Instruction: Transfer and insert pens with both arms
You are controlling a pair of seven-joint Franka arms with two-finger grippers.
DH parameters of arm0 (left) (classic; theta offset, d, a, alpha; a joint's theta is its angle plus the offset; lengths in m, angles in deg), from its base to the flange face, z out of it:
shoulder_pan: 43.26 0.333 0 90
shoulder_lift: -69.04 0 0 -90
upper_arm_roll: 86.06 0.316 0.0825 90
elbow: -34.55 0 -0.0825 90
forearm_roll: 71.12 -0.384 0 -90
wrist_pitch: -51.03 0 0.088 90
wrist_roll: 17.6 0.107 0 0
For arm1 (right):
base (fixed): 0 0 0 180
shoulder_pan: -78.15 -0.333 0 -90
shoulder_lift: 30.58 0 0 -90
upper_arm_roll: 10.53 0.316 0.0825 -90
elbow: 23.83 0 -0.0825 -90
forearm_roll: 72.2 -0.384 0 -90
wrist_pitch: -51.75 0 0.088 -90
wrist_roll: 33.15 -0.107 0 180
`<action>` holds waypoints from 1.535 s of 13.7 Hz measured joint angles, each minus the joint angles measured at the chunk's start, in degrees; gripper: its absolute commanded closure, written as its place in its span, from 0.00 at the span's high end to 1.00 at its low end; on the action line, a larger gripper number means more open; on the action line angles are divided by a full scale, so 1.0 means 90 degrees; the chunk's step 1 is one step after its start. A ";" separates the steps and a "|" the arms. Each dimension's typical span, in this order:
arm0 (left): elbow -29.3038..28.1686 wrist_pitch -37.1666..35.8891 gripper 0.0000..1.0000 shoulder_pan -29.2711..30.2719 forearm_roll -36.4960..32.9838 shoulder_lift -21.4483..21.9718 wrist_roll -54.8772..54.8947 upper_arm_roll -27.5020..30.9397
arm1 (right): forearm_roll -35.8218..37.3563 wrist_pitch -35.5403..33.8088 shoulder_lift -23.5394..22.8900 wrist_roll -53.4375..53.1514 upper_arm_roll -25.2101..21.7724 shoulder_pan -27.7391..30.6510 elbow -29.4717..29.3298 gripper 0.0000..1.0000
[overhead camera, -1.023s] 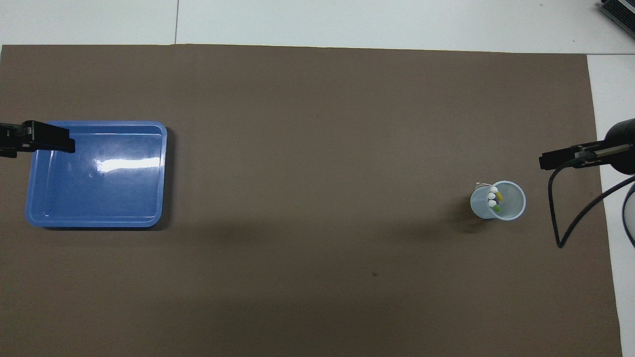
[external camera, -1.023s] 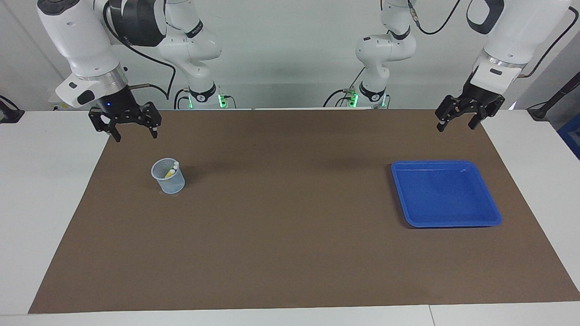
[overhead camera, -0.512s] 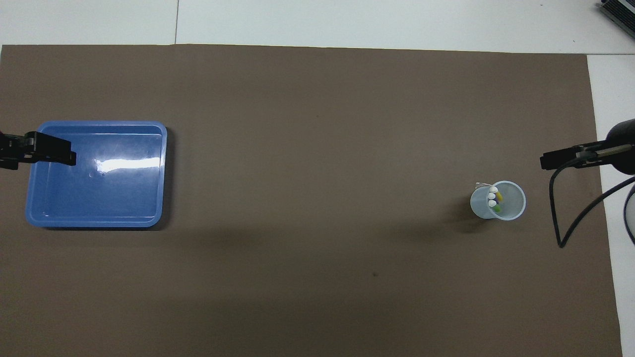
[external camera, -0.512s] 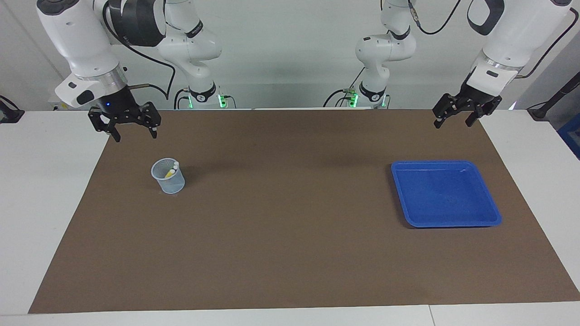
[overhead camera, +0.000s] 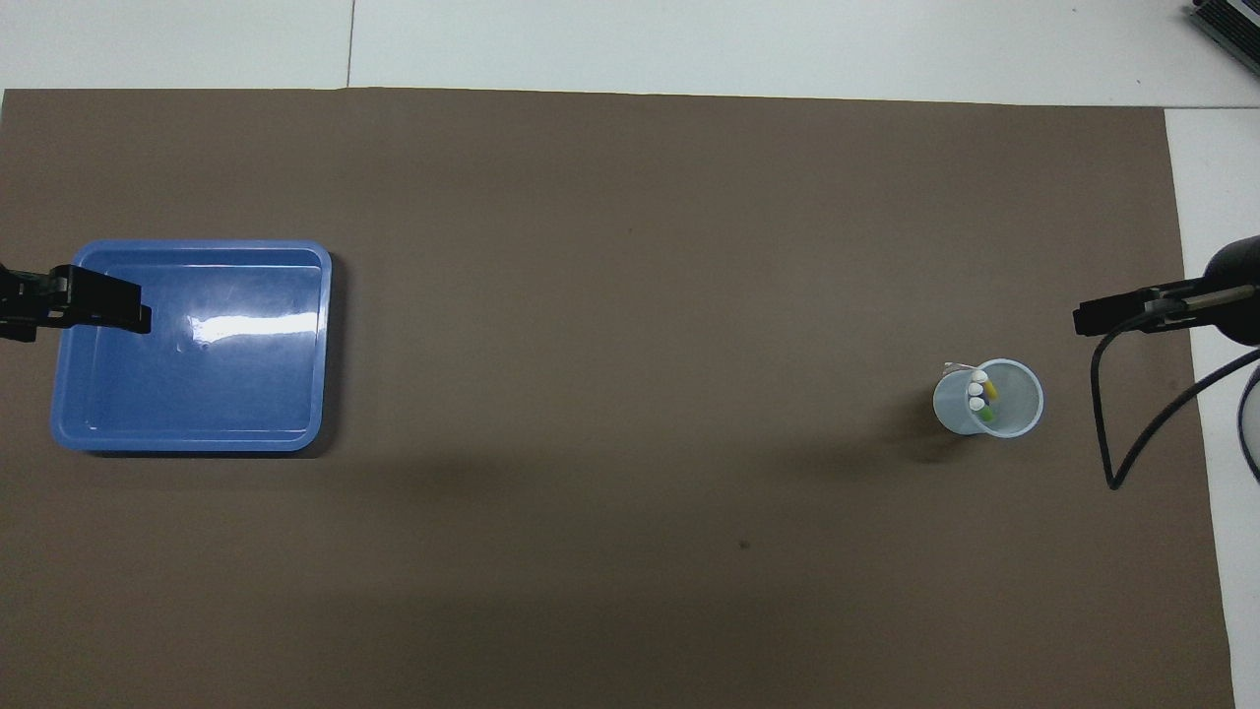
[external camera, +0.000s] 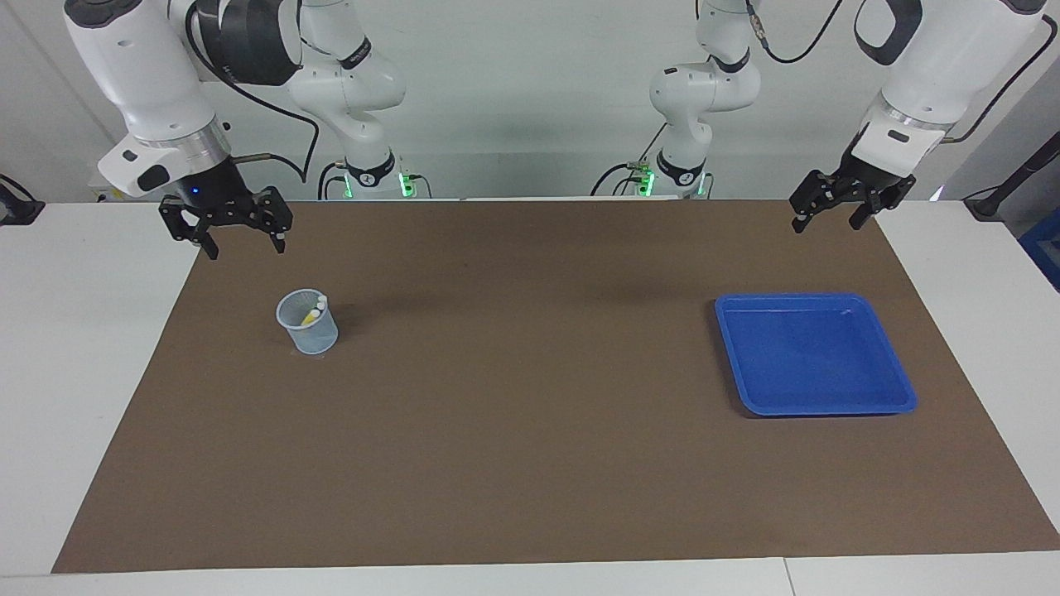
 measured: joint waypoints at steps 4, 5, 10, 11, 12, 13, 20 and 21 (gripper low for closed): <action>0.0000 -0.0002 1.00 0.0000 0.0000 0.0000 0.0000 0.0002 | 0.0013 0.0009 -0.0004 0.0000 -0.0023 0.0010 -0.0003 1.00; 0.0000 -0.0002 1.00 0.0000 -0.0001 0.0000 0.0000 0.0003 | 0.0014 0.0009 -0.0004 0.0000 -0.0025 0.0032 -0.0003 1.00; 0.0000 -0.0002 1.00 0.0000 -0.0003 0.0000 0.0001 0.0006 | 0.0014 0.0007 -0.0004 0.0000 -0.0037 0.0080 -0.0005 1.00; 0.0000 -0.0002 1.00 0.0000 -0.0003 0.0000 0.0001 0.0006 | 0.0012 -0.0002 -0.0004 0.0000 -0.0037 0.0079 -0.0010 1.00; 0.0000 -0.0002 1.00 0.0000 -0.0003 0.0000 0.0001 0.0006 | 0.0012 -0.0024 -0.0003 0.0000 -0.0037 0.0078 -0.0017 1.00; 0.0000 -0.0002 1.00 0.0000 -0.0003 0.0000 0.0001 0.0007 | 0.0012 -0.0100 -0.0001 0.0000 -0.0037 0.0077 -0.0028 1.00; 0.0001 0.0001 1.00 0.0000 -0.0004 0.0000 0.0001 0.0009 | 0.0011 -0.0371 0.0065 0.0000 -0.0032 0.0072 -0.0081 1.00; 0.0001 0.0001 1.00 0.0000 -0.0004 0.0000 0.0001 0.0010 | 0.0009 -0.0371 0.0065 0.0000 -0.0028 0.0070 -0.0081 1.00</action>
